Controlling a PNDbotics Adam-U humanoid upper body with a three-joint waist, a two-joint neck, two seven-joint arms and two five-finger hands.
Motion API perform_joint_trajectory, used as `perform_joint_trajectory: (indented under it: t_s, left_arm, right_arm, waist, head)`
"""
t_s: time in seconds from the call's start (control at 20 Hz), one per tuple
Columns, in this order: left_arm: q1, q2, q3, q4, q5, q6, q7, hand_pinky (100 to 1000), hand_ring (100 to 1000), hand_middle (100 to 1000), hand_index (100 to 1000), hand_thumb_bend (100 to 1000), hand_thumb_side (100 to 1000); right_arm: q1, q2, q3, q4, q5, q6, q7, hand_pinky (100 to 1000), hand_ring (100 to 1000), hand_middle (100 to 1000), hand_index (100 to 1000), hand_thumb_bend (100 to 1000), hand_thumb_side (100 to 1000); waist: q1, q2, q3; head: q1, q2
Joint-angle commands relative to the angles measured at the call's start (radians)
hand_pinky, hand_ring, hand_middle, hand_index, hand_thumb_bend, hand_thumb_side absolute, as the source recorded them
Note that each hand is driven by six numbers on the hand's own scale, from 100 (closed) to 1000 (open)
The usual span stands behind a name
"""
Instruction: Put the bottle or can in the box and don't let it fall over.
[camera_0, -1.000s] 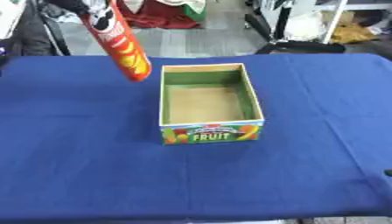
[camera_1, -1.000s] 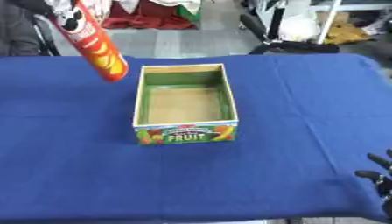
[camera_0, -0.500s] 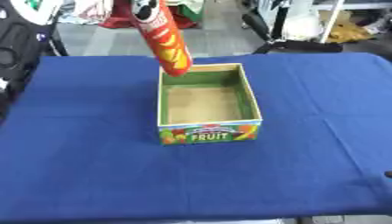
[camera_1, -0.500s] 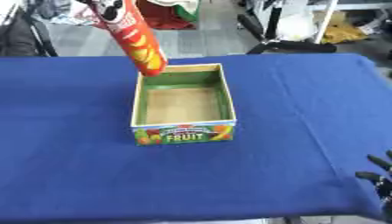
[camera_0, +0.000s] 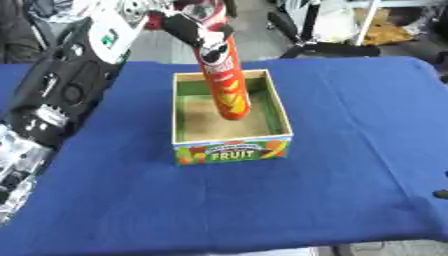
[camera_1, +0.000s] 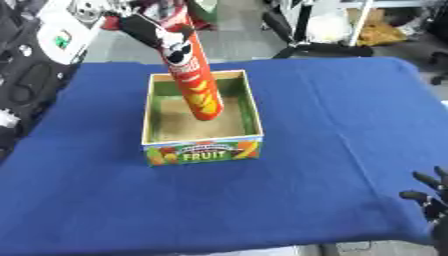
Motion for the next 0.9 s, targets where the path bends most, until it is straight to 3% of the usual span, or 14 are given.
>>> perform_joint_trajectory:
  t_s: [0.05, 0.3, 0.35, 0.4, 0.65, 0.9]
  left_arm:
    - [-0.009, 0.017, 0.005, -0.027, -0.019, -0.041, 0.051, 902, 915, 889, 1000, 133, 870]
    - [0.004, 0.058, 0.024, -0.064, 0.070, -0.040, 0.099, 904, 936, 928, 1000, 114, 944]
    - [0.008, 0.070, 0.029, -0.079, 0.092, -0.034, 0.106, 897, 930, 924, 1000, 100, 1000]
    - [0.015, 0.084, 0.034, -0.098, 0.118, -0.027, 0.111, 892, 926, 922, 1000, 100, 918]
    - [0.113, 0.226, 0.114, -0.297, 0.348, 0.046, 0.166, 844, 880, 893, 1000, 100, 805]
    - [0.338, 0.339, 0.260, -0.519, 0.636, 0.157, 0.264, 790, 829, 858, 1000, 100, 761]
  right_arm:
    - [-0.011, -0.011, -0.003, -0.009, -0.005, -0.004, 0.003, 1000, 618, 821, 1000, 100, 732]
    - [-0.005, -0.014, -0.006, -0.007, -0.003, -0.006, 0.000, 1000, 618, 822, 1000, 100, 732]
    - [-0.004, -0.014, -0.006, -0.007, -0.003, -0.007, -0.001, 1000, 618, 822, 1000, 100, 731]
    - [-0.004, -0.014, -0.007, -0.007, -0.003, -0.008, -0.001, 1000, 618, 822, 1000, 100, 733]
    - [-0.001, -0.015, -0.016, -0.007, -0.003, -0.011, -0.009, 1000, 618, 821, 1000, 100, 734]
    - [0.002, -0.018, -0.024, -0.008, -0.002, -0.014, -0.016, 1000, 618, 821, 1000, 100, 735]
  waist:
    - [-0.004, -0.006, 0.004]
    - [-0.005, -0.006, 0.016]
    - [-0.006, -0.006, 0.018]
    - [-0.006, -0.006, 0.021]
    - [-0.003, -0.004, 0.038]
    - [-0.001, -0.002, 0.057]
  head:
    - [-0.009, -0.012]
    - [-0.016, -0.012]
    - [-0.016, -0.011]
    - [-0.017, -0.011]
    - [-0.035, -0.011]
    - [-0.048, -0.012]
